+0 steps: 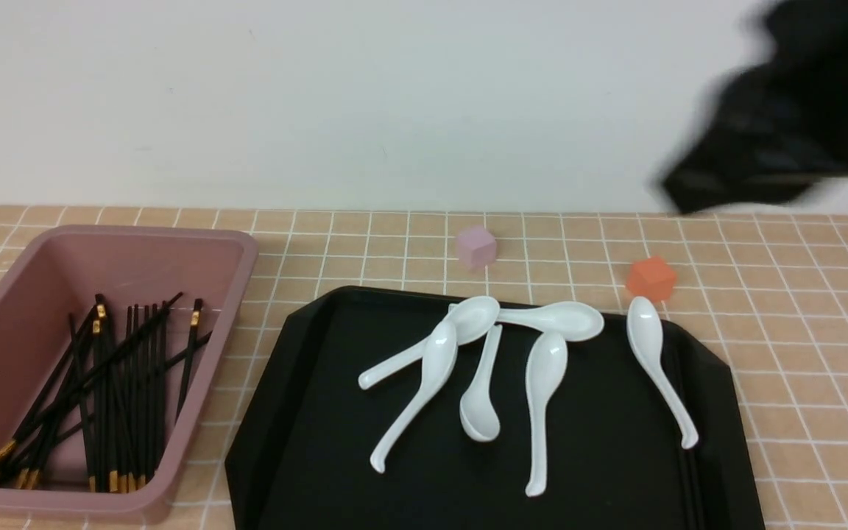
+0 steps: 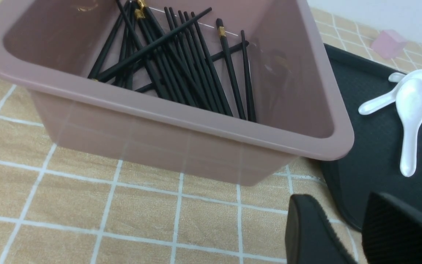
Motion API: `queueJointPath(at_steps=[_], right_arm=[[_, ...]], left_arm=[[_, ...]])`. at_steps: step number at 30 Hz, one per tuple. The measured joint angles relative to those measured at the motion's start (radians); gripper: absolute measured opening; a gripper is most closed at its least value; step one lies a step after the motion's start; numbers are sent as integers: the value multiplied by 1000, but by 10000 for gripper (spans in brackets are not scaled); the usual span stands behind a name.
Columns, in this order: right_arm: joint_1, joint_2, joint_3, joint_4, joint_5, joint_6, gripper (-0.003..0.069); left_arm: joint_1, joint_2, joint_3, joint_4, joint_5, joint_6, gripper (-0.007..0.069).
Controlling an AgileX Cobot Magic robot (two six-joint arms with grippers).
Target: On brown tablecloth take chopsticks from black tray and put them in box.
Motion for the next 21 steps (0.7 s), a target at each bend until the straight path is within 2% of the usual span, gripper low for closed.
queueJointPath(at_steps=[4, 10, 12, 13, 15, 21], right_arm=[[0, -220, 246, -12, -141, 1, 0], [0, -497, 744, -16, -623, 11, 2], [0, -535, 869, -16, -779, 23, 3], [0, -537, 898, -16, -795, 26, 3], [0, -553, 1053, -16, -1001, 34, 5], [0, -555, 1237, -15, -1258, 34, 6]], left_arm=[[0, 0, 0, 0, 0, 0, 238], [0, 0, 0, 0, 0, 0, 238], [0, 0, 0, 0, 0, 0, 238], [0, 0, 0, 0, 0, 0, 238], [0, 0, 0, 0, 0, 0, 238], [0, 0, 0, 0, 0, 0, 238]])
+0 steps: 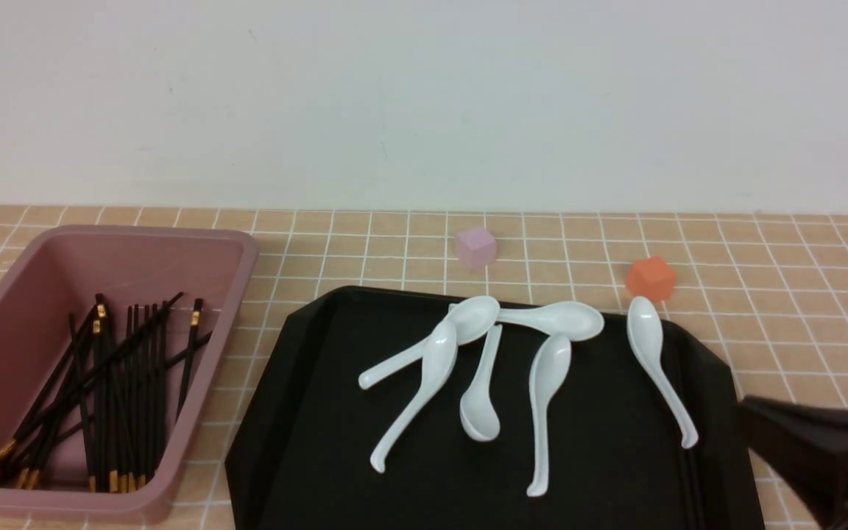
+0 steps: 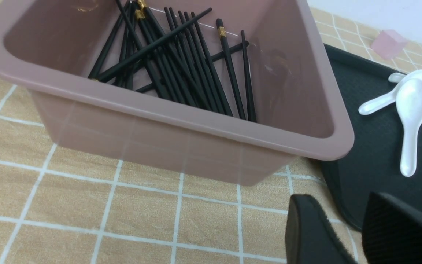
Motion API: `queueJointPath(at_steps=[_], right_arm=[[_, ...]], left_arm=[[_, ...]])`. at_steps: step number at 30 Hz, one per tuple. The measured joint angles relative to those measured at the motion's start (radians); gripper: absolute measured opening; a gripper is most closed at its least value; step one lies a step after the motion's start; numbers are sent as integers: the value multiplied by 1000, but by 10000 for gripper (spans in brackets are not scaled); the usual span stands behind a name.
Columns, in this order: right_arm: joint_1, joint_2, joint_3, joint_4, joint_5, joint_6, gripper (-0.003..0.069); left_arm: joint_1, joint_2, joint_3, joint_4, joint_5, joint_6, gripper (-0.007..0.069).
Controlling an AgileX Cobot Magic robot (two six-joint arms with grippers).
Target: On brown tablecloth take chopsticks from black tray and put them in box.
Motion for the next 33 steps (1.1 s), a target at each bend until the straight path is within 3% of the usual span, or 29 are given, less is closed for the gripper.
queueJointPath(at_steps=[9, 23, 26, 33], right_arm=[[0, -4, 139, 0, -41, 0, 17], [-4, -78, 159, -12, -48, -13, 36], [-52, -150, 182, -16, -45, -22, 40], [-324, -429, 307, -20, 106, 0, 49]], left_arm=[[0, 0, 0, 0, 0, 0, 238], [0, 0, 0, 0, 0, 0, 238], [0, 0, 0, 0, 0, 0, 238], [0, 0, 0, 0, 0, 0, 239]])
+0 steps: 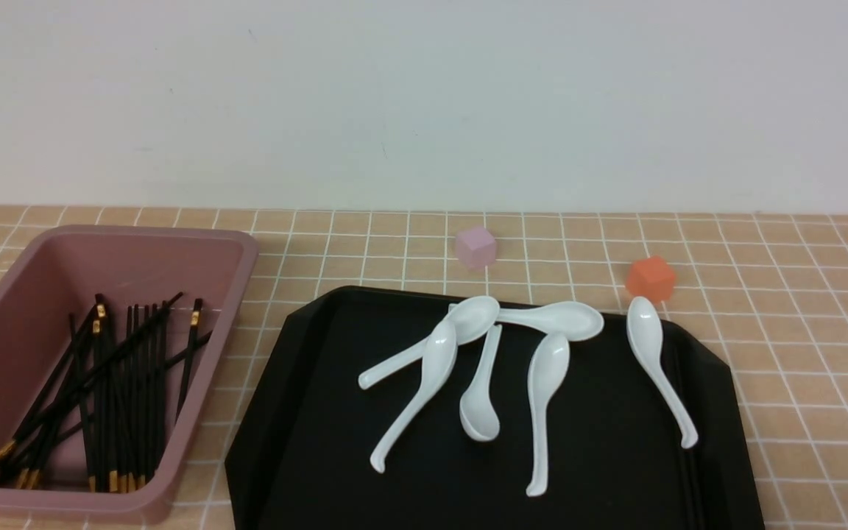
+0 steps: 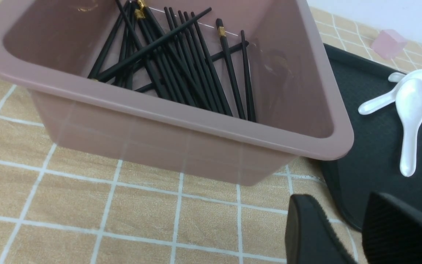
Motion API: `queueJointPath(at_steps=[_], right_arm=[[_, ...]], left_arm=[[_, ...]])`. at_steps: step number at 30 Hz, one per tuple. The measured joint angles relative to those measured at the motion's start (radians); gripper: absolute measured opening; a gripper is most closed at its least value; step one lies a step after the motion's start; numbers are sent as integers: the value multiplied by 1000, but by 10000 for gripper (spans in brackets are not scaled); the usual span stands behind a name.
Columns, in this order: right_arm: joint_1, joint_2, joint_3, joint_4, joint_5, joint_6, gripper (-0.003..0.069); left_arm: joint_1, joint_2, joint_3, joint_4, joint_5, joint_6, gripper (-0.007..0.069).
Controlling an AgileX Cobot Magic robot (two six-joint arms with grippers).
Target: On brown tablecloth take chopsticks from black tray and put them in box.
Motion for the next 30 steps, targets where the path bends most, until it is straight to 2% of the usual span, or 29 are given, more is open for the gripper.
queueJointPath(at_steps=[3, 8, 30], right_arm=[[-79, -118, 36, -6, 78, 0, 52], [-146, -249, 38, -18, 221, 0, 59], [-171, -256, 32, -33, 269, 0, 90]], left_arm=[[0, 0, 0, 0, 0, 0, 239], [0, 0, 0, 0, 0, 0, 239], [0, 0, 0, 0, 0, 0, 239]])
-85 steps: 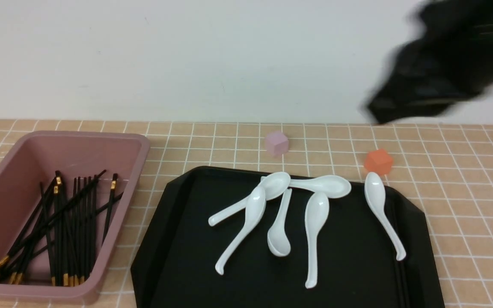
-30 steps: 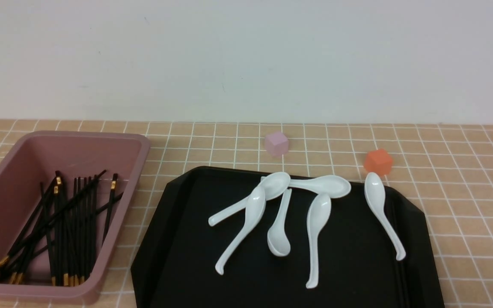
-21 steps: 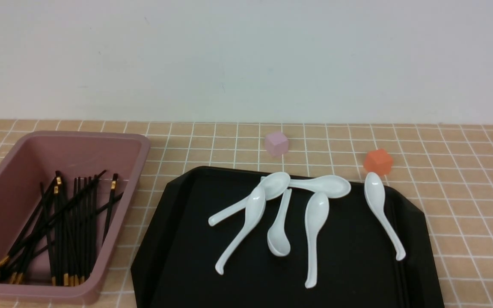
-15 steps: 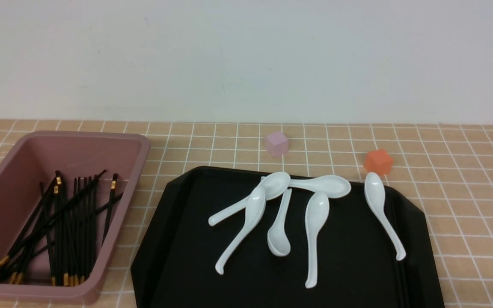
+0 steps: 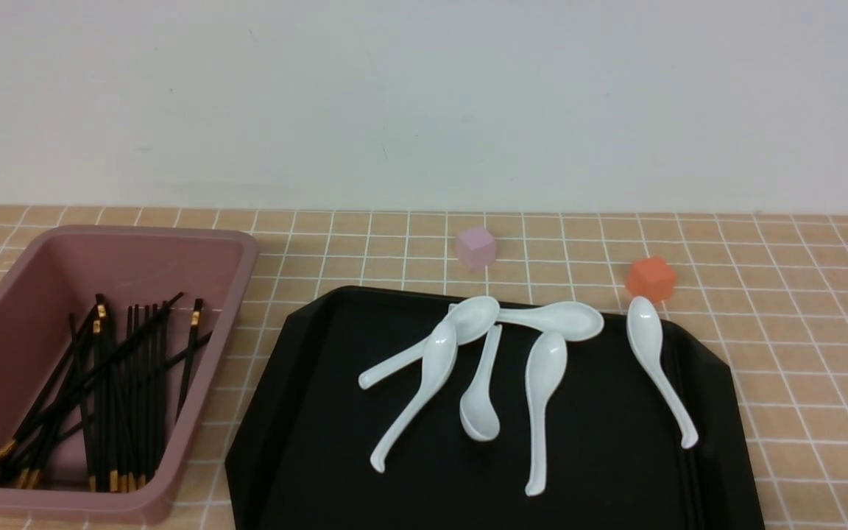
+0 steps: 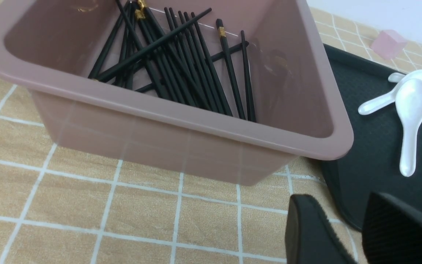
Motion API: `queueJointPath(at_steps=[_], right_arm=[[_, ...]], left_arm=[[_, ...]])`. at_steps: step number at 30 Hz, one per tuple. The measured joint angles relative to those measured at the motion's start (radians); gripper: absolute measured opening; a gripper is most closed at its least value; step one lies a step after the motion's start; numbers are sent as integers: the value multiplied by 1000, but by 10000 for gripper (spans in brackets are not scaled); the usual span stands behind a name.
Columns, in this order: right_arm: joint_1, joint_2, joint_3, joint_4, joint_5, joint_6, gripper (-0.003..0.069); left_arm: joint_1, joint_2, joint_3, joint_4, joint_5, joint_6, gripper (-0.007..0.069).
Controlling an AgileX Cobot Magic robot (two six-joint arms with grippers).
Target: On brown tablecloth take chopsticks from black tray and put them in box.
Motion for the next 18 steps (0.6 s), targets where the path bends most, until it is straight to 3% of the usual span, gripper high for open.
queueJointPath(at_steps=[18], right_arm=[[0, 0, -1, -3, 0, 0, 108]], left_arm=[[0, 0, 0, 0, 0, 0, 239]])
